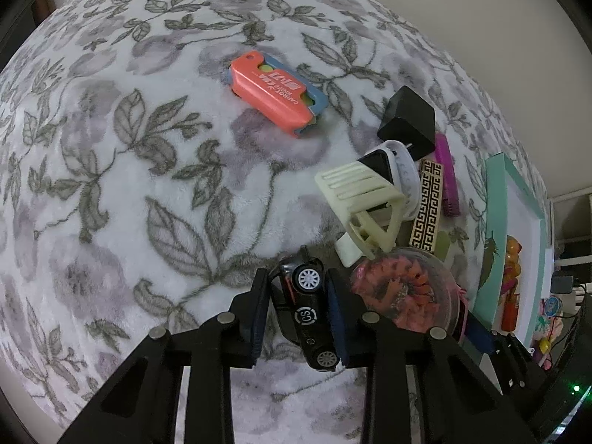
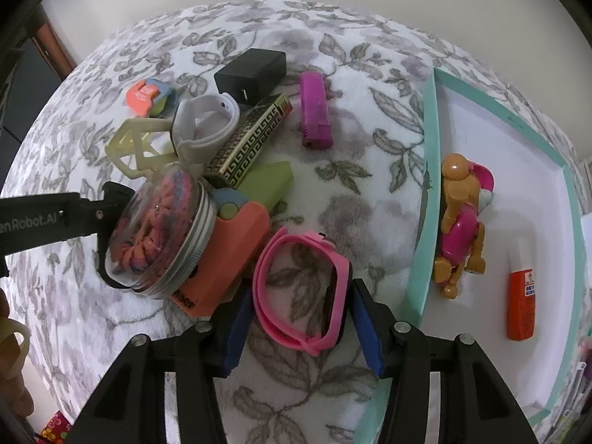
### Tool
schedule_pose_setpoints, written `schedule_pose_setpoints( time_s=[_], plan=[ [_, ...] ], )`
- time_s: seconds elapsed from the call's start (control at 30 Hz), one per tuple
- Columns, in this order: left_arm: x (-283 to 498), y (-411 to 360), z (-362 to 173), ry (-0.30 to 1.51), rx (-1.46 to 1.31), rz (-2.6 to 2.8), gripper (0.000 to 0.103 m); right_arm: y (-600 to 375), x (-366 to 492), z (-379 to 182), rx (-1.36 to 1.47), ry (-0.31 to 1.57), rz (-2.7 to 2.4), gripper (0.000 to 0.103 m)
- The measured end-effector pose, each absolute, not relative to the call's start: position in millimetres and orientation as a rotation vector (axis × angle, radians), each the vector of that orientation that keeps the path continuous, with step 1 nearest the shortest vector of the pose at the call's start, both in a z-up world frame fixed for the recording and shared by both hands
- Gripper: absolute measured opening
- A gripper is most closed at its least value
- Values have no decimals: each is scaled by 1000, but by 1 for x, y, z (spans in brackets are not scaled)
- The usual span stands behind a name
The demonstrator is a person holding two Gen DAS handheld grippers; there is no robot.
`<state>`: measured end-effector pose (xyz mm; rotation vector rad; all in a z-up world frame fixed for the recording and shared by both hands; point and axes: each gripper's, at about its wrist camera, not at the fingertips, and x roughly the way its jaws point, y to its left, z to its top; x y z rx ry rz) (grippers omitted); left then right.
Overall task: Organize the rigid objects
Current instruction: 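Grasp the black toy car with the left tool while the right tool grasps the pink watch band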
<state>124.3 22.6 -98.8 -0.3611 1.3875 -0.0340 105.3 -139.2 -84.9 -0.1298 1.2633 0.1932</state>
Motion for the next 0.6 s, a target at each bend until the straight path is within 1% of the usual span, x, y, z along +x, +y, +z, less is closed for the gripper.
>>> schedule_pose_setpoints(
  time_s=[0.33,0.6],
  plan=[
    [125,23,-99,1383,-364,-39,30,-145,108,-81,-61,1276,198,51],
    [126,43,-87,1340,-408,-21,28,-157,109,-50,-7,1211,213,51]
  ],
)
